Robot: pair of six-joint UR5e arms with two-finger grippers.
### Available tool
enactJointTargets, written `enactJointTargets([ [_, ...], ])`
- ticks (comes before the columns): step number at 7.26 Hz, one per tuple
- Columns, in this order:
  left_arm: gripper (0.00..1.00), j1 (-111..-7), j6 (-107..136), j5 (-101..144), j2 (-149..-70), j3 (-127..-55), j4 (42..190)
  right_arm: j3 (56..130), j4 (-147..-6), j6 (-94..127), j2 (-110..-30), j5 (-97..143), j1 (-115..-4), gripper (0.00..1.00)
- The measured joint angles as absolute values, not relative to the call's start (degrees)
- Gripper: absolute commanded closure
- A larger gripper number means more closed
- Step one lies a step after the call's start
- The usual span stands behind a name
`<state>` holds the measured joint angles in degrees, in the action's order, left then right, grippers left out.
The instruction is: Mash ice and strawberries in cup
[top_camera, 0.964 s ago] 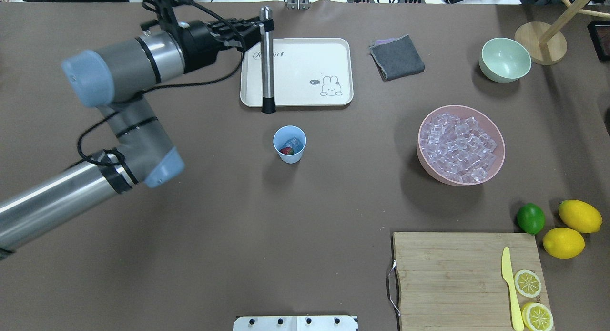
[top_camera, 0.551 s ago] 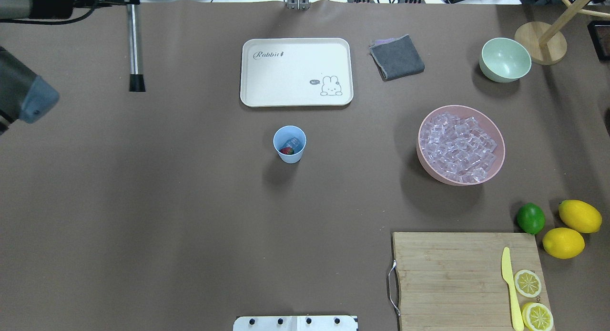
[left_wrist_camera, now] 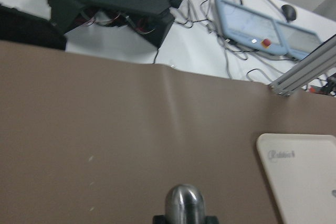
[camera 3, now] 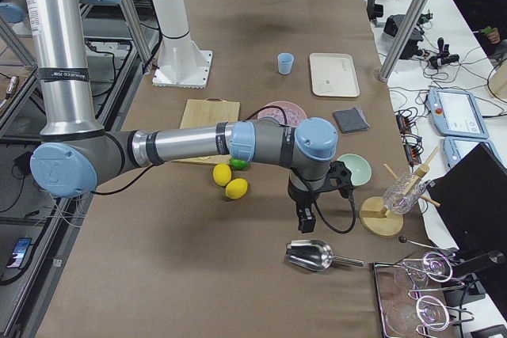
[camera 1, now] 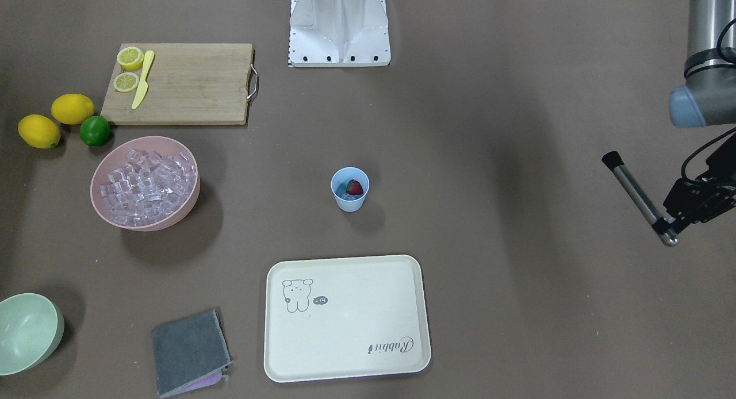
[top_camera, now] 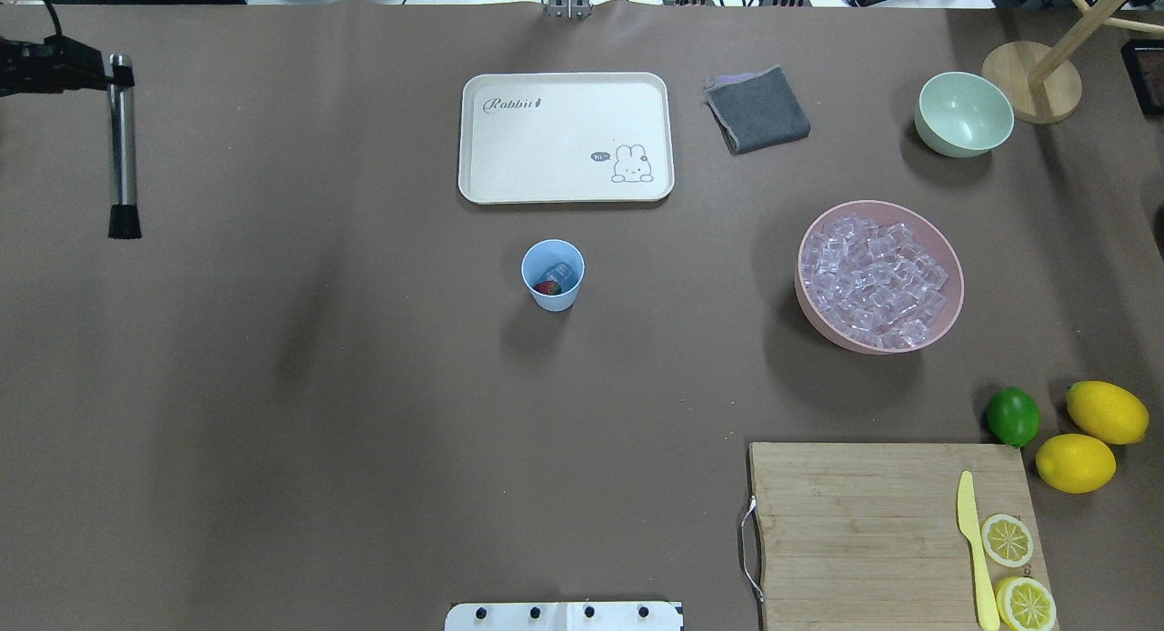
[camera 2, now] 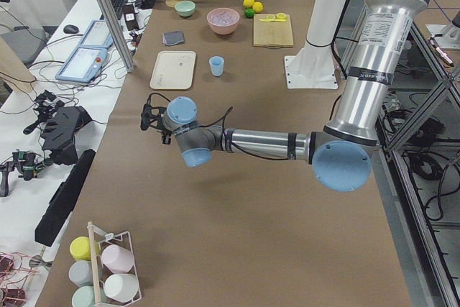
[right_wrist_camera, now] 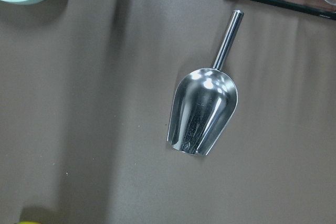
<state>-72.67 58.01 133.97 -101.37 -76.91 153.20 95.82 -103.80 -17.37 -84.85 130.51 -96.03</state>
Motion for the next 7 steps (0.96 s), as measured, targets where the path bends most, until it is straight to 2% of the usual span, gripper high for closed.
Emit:
enactJointTargets([
  [4,0.8,-74.29,33.46,137.87,-92.72,-70.62,147.6,97.19,-103.9,-17.61,-85.54,130.61,-96.06,0.01],
  [7,0.76,-74.19,30.33,137.2,-89.87,-69.21,146.17,98.06,-103.94,-18.0,-86.76,130.51,-96.12,0.01],
])
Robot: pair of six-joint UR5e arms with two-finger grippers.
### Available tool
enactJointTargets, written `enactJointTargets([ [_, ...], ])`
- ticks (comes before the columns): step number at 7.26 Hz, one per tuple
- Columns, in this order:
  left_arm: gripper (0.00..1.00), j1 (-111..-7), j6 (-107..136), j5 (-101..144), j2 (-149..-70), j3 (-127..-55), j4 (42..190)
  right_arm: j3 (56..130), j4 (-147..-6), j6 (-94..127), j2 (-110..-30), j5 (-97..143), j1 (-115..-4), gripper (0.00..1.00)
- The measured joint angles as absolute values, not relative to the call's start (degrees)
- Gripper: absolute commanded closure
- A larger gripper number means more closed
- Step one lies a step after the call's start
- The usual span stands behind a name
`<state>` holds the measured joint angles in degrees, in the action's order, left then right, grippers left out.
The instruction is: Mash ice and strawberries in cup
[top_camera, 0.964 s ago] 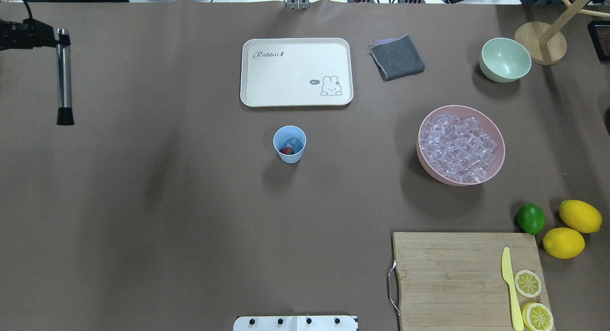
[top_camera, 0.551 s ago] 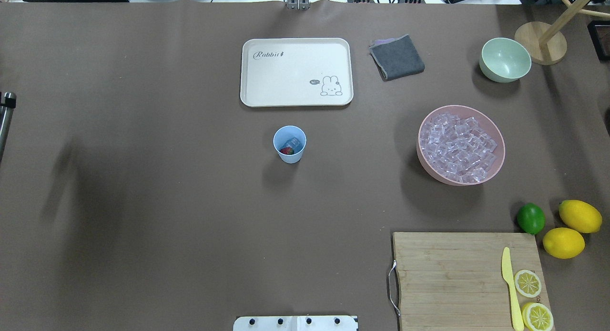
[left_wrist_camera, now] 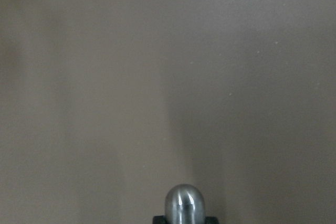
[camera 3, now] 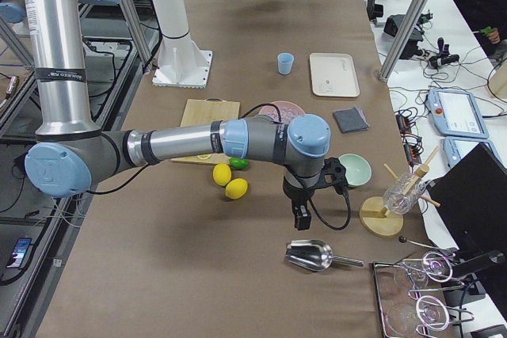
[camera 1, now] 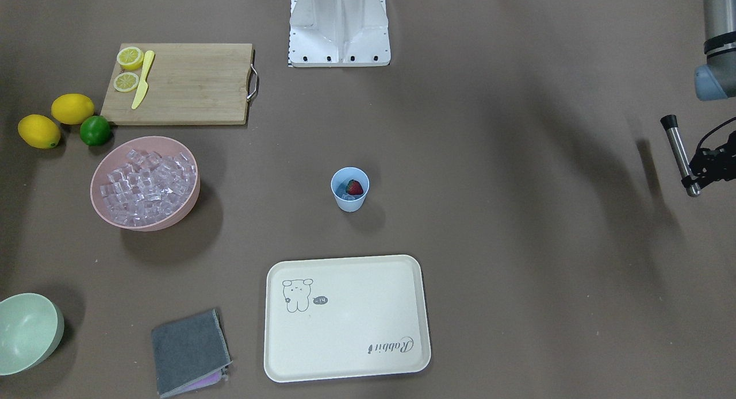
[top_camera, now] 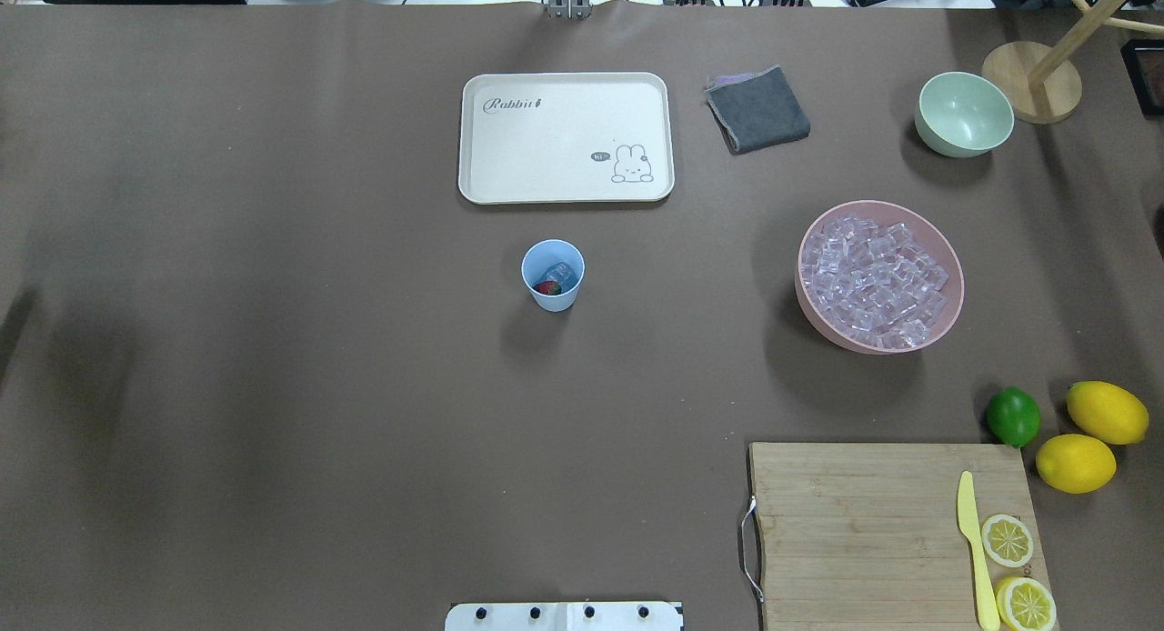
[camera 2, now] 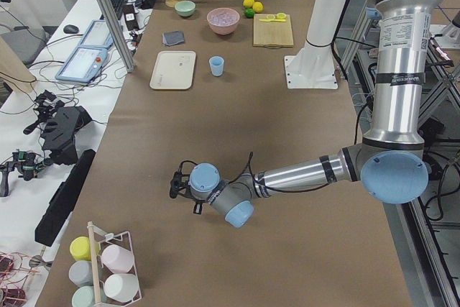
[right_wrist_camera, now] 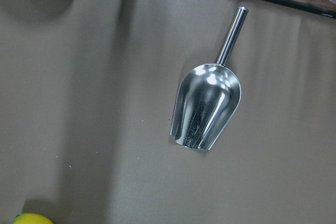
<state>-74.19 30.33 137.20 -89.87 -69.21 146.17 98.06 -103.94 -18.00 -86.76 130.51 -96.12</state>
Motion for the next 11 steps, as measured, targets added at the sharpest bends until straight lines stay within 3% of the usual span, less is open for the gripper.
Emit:
enactJointTargets([
  [1,0.65,-74.06,30.26,136.82,-89.56,-69.11,145.92,98.83,-103.98,-18.06,-87.62,130.47,-96.21,0.01],
  [2,0.04,-73.98,30.28,136.5,-89.42,-69.13,145.8,99.36,-104.01,-18.11,-88.29,130.4,-96.41,0.01],
  [8,0.03,-73.83,30.34,136.21,-89.49,-69.86,145.83,100.37,-104.06,-18.19,-89.1,129.97,-98.24,0.01],
  [11,0.03,-73.91,30.34,132.78,-91.35,-74.15,144.95,100.76,-104.01,-18.25,-89.3,129.98,-98.26,0.01],
])
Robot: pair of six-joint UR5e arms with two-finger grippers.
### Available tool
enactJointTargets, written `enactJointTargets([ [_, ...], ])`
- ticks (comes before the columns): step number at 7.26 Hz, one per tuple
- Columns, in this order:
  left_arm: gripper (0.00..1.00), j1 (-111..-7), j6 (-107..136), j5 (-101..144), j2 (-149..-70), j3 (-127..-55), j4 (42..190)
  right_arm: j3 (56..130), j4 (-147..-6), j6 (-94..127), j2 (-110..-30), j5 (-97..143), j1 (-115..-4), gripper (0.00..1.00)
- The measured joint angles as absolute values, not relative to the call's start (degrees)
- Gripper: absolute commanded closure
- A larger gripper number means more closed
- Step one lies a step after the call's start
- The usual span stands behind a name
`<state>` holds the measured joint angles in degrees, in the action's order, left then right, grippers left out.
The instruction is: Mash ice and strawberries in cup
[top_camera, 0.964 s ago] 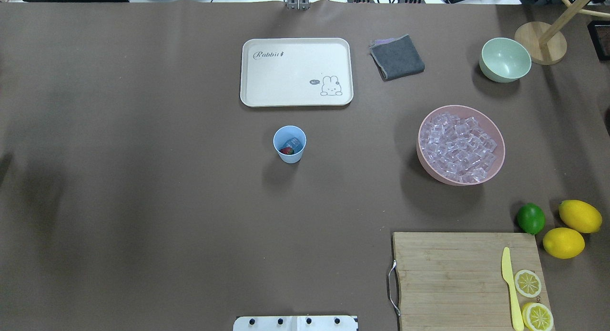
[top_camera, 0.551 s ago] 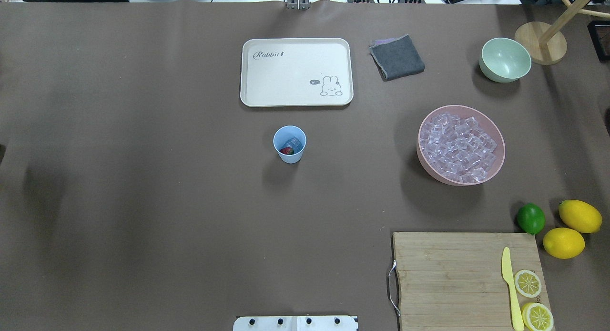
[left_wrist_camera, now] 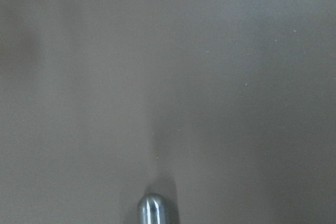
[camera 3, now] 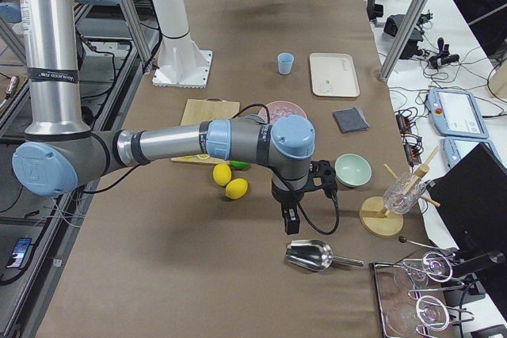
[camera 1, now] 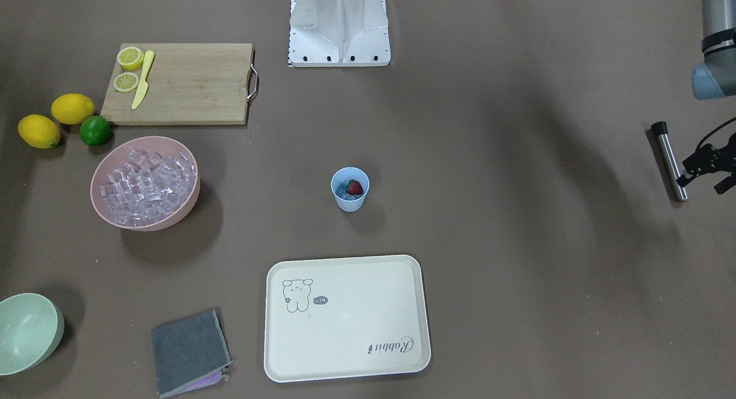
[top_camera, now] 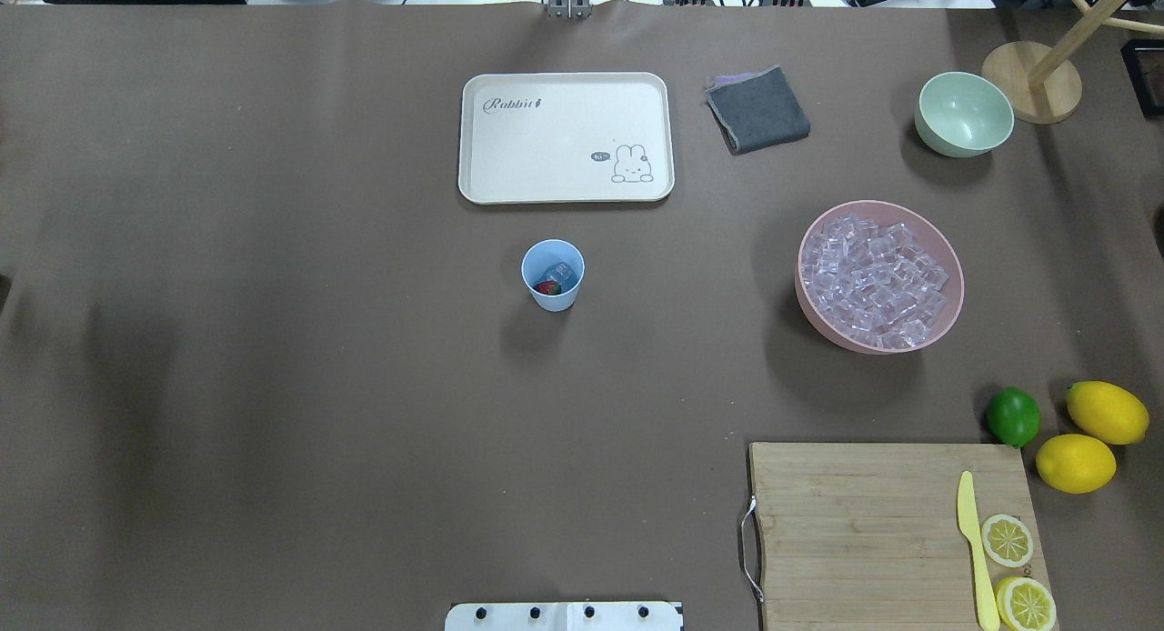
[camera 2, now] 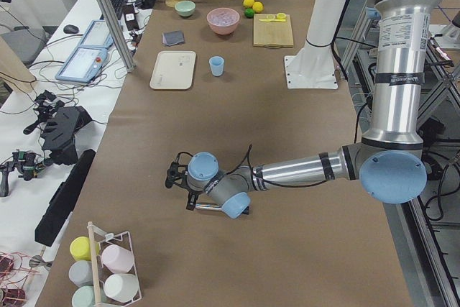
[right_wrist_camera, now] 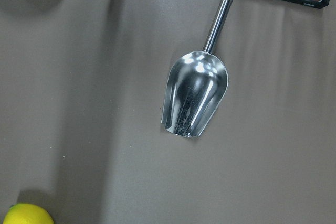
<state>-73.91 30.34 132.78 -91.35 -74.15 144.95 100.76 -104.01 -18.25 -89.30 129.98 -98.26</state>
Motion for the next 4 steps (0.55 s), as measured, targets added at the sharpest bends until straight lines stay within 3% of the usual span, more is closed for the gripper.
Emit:
enactJointTargets([
  [2,0.03,-73.91,30.38,131.98,-95.91,-78.03,136.49,101.24,-104.03,-18.28,-89.4,130.02,-98.26,0.01],
  [4,0.03,-73.91,29.83,132.41,-99.04,-86.32,120.65,101.9,-104.06,-18.28,-89.47,130.0,-98.26,0.01],
])
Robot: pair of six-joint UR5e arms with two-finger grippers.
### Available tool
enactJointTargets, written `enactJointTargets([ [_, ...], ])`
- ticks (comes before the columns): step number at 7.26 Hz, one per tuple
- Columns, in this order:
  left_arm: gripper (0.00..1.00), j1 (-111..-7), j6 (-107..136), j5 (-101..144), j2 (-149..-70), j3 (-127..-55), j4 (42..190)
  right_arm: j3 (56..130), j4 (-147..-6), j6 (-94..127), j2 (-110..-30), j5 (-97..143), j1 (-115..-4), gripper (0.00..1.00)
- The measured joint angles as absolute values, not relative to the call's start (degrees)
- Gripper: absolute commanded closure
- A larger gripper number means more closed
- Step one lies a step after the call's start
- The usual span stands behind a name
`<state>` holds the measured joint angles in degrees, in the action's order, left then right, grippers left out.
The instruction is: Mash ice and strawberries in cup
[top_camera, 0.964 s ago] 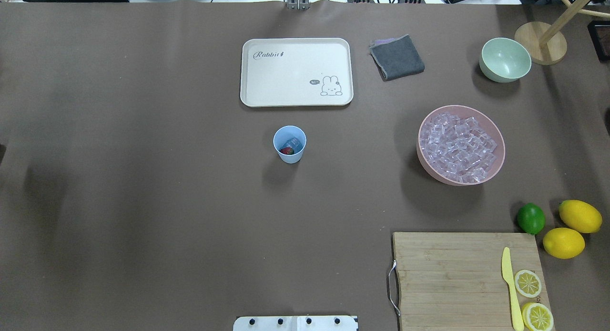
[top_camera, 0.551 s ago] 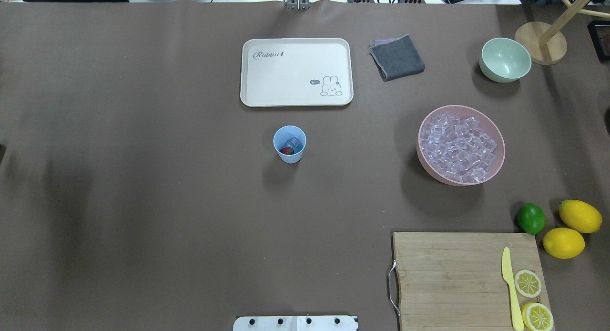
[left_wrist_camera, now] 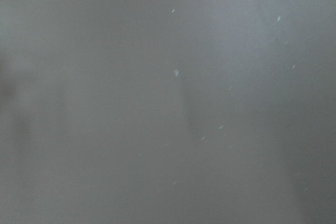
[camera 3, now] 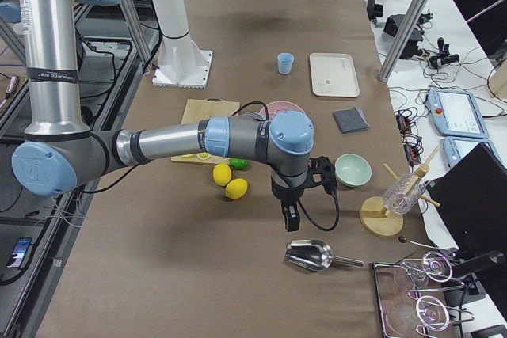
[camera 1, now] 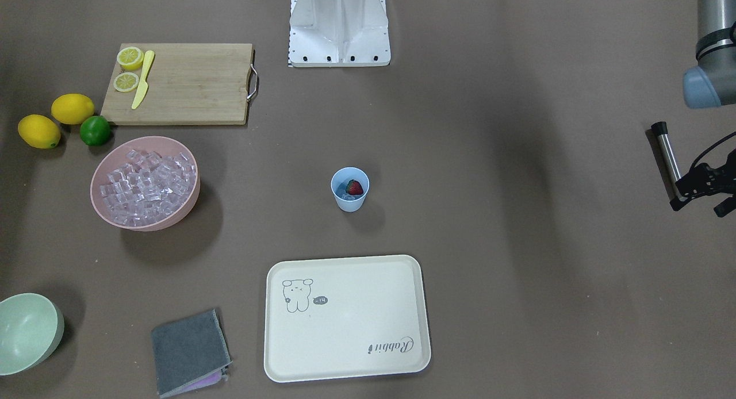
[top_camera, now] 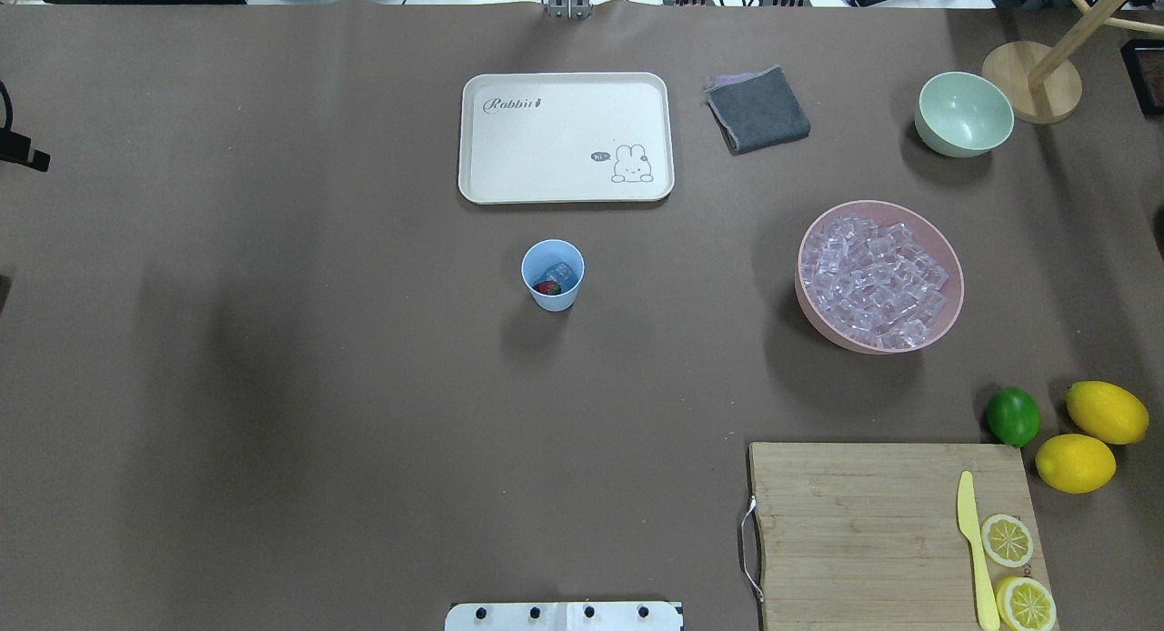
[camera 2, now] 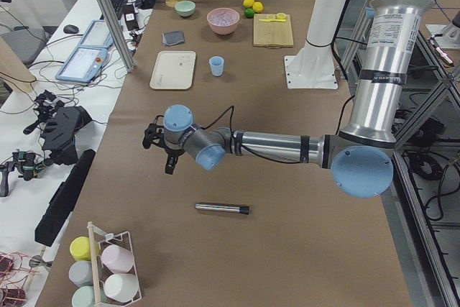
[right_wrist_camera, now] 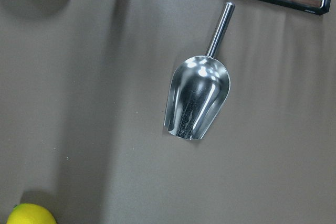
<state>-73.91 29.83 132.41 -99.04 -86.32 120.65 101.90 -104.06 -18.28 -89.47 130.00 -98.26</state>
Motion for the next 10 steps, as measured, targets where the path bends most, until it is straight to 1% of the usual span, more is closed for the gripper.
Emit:
enactJointTargets([
  [2,0.03,-75.5,26.62,134.84,-99.46,-92.45,109.33,102.13,-104.06,-18.28,-89.6,129.99,-98.26,0.01],
  [3,0.03,-77.85,22.17,135.78,-99.29,-93.52,104.94,102.17,-104.06,-18.28,-89.65,129.99,-98.26,0.01],
  [4,0.03,-80.47,16.9,136.02,-98.32,-93.76,101.66,102.2,-104.06,-18.28,-89.74,129.99,-98.26,0.01],
  [6,0.03,-85.66,9.69,136.11,-93.95,-93.67,99.2,102.21,-104.06,-18.28,-89.83,129.99,-98.26,0.01],
  [8,0.03,-90.31,8.3,136.4,-90.68,-93.65,97.45,102.21,-104.06,-18.26,-89.76,129.93,-98.24,0.01],
  [10,0.03,-91.8,8.13,136.52,-88.93,-93.29,97.19,102.19,-104.06,-18.26,-89.85,129.92,-98.19,0.01],
])
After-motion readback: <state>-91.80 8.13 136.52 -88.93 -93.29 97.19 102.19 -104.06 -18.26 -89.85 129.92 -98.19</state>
